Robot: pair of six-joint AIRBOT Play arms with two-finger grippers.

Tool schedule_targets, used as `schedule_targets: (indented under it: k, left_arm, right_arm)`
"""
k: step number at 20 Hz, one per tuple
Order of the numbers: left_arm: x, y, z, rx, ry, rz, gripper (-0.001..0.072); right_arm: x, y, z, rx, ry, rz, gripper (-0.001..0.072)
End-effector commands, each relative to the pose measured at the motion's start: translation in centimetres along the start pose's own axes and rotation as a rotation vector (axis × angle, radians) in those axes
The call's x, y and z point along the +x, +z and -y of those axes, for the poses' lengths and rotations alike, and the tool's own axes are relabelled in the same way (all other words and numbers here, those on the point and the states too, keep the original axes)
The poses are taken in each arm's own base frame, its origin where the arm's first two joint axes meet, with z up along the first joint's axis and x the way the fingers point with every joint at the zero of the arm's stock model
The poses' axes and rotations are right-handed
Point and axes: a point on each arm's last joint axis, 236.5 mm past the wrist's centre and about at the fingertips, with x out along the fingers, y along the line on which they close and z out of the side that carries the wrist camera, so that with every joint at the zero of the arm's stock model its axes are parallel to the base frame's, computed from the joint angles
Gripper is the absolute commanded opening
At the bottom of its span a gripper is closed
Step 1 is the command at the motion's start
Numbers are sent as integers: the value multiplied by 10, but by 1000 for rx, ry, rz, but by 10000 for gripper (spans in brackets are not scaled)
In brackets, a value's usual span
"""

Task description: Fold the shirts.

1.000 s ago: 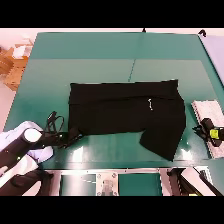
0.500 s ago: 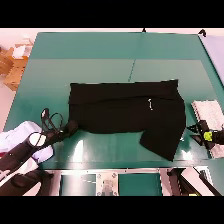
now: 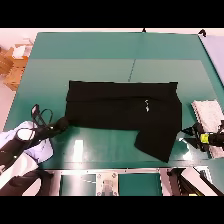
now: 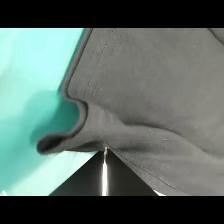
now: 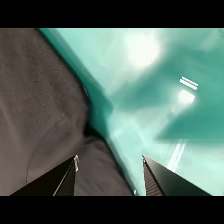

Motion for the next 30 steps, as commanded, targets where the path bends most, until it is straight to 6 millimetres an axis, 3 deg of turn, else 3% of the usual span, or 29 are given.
schedule_targets:
  k: [1, 4, 9, 13, 14, 15, 17, 18, 20, 22, 24, 28, 30]
  left_arm:
    - [-13, 26, -5, 38, -2, 20, 22]
    - [-22, 39, -5, 54, -13, 28, 22]
    - [-22, 26, -1, 70, -29, -27, 22]
    - [-22, 26, -1, 69, -29, -27, 23]
    - [-22, 26, -1, 70, -29, -26, 23]
    - [-22, 26, -1, 70, -29, -26, 23]
    - [-22, 25, -1, 69, -31, -32, 24]
    - [-23, 25, 1, 72, -36, -39, 85]
    - [-26, 24, 11, 70, -57, -60, 581]
    - [-31, 22, 18, 56, -64, -94, 583]
    - [-31, 13, 13, 35, -44, -131, 583]
    - [-24, -32, -10, -61, -7, -242, 584]
    - [-16, -21, -23, -93, 19, -161, 583]
  right_arm:
    - [10, -24, 1, -5, -4, -89, 475]
    - [22, -44, 3, -21, -16, -147, 477]
    - [44, -81, 8, -81, -52, -239, 478]
    - [53, -86, -9, -153, -34, -237, 469]
    - [54, -86, -11, -163, -33, -233, 391]
    - [55, -84, -11, -169, -32, -225, 210]
    - [55, -82, -14, -198, -21, -217, 25]
    - [54, -80, -15, -201, -20, -214, 17]
    - [54, -79, -16, -203, -19, -210, 17]
    - [53, -78, -17, -204, -18, -208, 17]
    - [54, -77, -17, -204, -19, -202, 17]
    - [55, -72, -17, -205, -20, -181, 17]
    - [55, -69, -17, -213, -20, -170, 17]
